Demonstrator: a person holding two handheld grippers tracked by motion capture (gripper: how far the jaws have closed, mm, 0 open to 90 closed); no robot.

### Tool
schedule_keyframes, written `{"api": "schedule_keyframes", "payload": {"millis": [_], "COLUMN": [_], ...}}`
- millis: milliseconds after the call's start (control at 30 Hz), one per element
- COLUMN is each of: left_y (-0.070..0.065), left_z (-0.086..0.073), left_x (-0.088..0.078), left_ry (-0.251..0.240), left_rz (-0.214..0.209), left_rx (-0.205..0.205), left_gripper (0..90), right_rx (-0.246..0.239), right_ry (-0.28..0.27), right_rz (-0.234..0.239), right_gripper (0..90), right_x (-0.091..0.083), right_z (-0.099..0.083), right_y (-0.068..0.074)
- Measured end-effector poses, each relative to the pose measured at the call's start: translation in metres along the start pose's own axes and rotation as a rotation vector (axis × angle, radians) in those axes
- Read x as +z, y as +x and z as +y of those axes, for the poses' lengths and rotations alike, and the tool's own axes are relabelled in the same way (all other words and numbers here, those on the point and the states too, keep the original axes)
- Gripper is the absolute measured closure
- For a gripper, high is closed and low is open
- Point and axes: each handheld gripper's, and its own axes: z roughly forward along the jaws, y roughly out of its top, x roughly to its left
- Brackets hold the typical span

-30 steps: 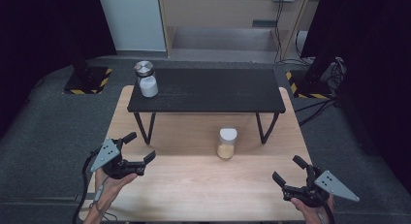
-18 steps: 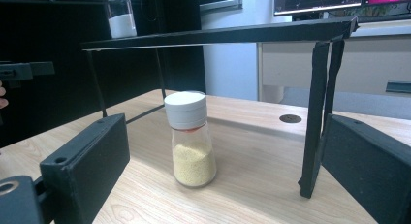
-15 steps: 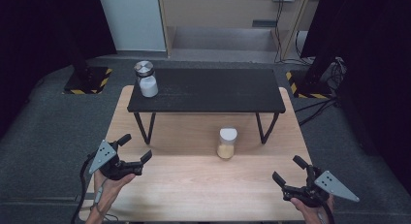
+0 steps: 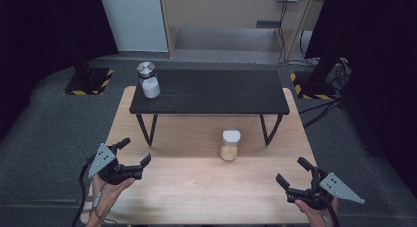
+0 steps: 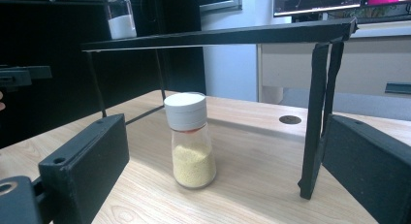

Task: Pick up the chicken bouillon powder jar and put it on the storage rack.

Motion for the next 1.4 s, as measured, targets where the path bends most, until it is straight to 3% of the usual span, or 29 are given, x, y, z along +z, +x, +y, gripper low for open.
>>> {"api": "schedule_keyframes", "payload": {"millis": [233,767,1100,1400], "left_y": [0.001,0.004,0.006,0.006], "left_z": [-0.001,-0.003,-0.004,-0.004], "left_x": [-0.001,-0.002,-0.003,-0.003], "left_ry": [-0.005,0.010,0.012,0.017], "left_rz": [0.004,-0.012,-0.019,-0.022], "left_rx": [-0.012,-0.013,-0.033,-0.034], "left_gripper": [0.0,0.0,0.0,0.0], "right_rx": [-0.004,-0.036,-0.067,-0.094], "right_ry": [0.002,0.024,0.085,0.130], "right_rz": [0.011,0.014,0.038,0.074], "right_gripper": [1.5,0.9,1.4,1.4], "right_x": [0.000,-0.003,0.020,0.045], "right_z": [0.004,0.041,0.071,0.086], "right_y": [-0.002,-0.004,-0.006,-0.008]}}
